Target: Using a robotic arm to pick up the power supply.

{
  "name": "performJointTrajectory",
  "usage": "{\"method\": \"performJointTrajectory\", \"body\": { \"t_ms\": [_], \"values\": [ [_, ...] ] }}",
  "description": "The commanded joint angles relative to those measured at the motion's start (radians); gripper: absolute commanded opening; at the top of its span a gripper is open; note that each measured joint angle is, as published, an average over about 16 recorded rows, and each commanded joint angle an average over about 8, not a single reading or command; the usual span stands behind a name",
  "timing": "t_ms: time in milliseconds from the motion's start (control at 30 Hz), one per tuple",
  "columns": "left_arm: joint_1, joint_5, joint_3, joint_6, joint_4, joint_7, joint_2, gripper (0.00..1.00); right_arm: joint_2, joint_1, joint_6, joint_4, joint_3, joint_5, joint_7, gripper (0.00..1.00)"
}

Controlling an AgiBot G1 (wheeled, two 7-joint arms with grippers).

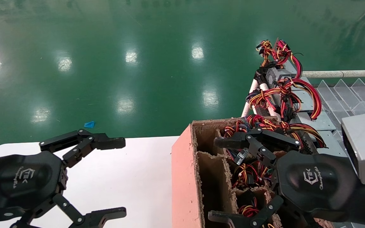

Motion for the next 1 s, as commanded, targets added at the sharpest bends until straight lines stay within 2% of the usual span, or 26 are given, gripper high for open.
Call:
{"method": "performJointTrajectory", "body": {
  "t_ms": [33, 1000],
  "values": [
    [0.000, 0.000, 0.000, 0.000, 0.000, 0.000, 0.000, 1.00, 0.000, 0.000, 0.000, 0.000, 0.000, 0.000, 0.000, 1.00],
    [0.000, 0.000, 0.000, 0.000, 0.000, 0.000, 0.000, 1.00, 0.000, 0.000, 0.000, -0.001, 0.001, -0.001, -0.001, 1.00]
  ]
}}
